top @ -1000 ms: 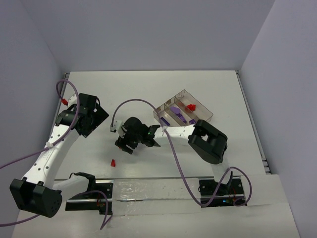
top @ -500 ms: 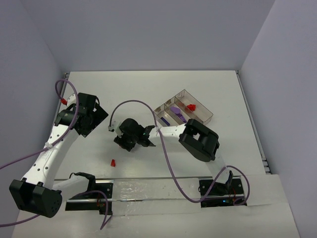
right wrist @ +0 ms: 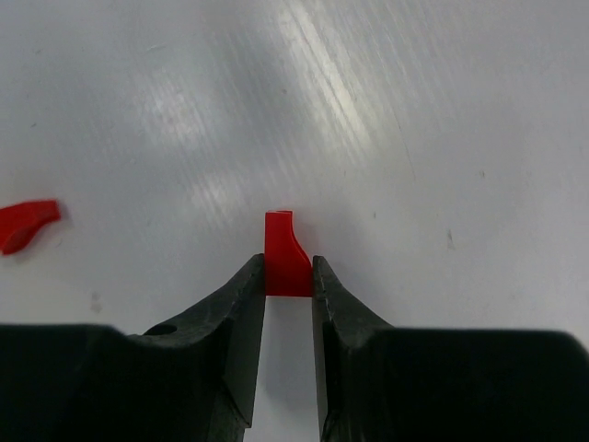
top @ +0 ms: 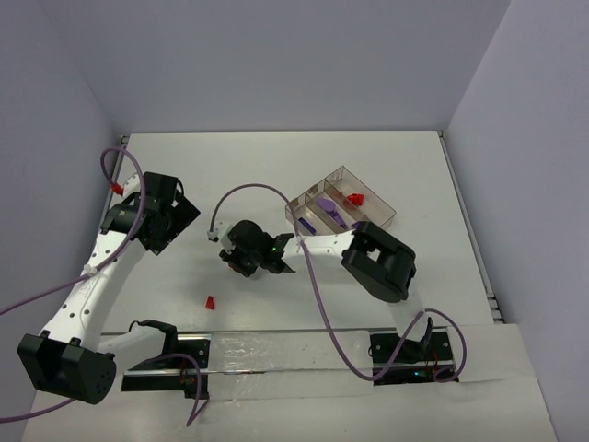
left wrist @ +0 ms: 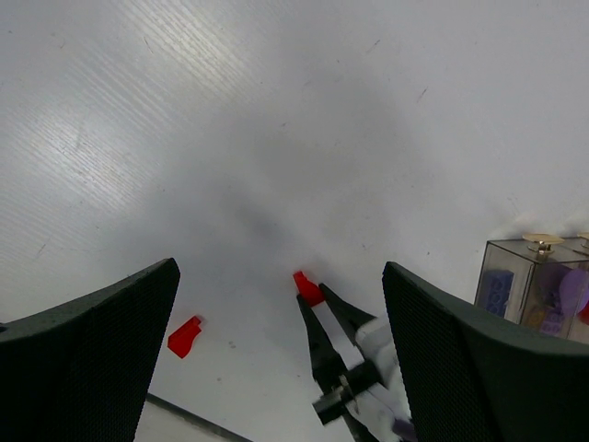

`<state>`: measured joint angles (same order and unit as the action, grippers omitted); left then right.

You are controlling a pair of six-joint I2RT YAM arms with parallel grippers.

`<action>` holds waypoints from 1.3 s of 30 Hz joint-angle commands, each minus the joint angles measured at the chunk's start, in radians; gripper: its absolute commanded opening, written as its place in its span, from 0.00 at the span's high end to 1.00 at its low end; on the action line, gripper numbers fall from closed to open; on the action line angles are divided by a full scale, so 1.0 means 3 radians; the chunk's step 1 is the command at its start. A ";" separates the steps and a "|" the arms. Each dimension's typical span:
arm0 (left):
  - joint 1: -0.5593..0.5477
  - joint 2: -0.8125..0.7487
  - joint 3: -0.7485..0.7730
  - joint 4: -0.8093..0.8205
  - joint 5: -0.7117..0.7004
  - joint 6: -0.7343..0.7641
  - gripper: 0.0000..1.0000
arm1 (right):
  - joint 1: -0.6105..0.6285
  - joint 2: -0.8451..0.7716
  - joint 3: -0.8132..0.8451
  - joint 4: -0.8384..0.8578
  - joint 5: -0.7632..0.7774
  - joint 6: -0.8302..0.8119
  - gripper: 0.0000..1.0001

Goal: Sort the legos into containers by color

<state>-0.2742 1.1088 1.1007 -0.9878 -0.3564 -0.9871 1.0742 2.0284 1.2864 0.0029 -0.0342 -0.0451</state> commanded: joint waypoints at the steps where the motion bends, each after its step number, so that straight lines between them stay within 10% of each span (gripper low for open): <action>1: 0.0040 -0.0021 0.0074 0.0025 -0.0040 0.0028 0.01 | -0.0164 -0.0699 -0.0282 0.0108 0.0104 0.0249 0.78; 10: 0.0076 0.0037 0.0053 0.0123 0.0037 0.0079 0.01 | -0.1230 -0.1887 -0.0878 0.0011 0.0185 0.0743 0.77; 23: 0.0116 0.0002 0.0013 0.0153 0.0088 0.0110 0.01 | -0.2813 -0.2143 -0.1318 -0.0156 0.0186 0.1204 0.77; 39: 0.0114 0.0058 -0.0285 0.0135 0.0248 0.0153 0.01 | -0.3115 -0.1943 -0.1440 -0.0155 0.0380 0.1237 0.60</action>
<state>-0.2455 1.1238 1.0470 -0.9611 -0.3106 -0.9461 0.1513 1.4268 0.8570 -0.0547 0.0463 0.3170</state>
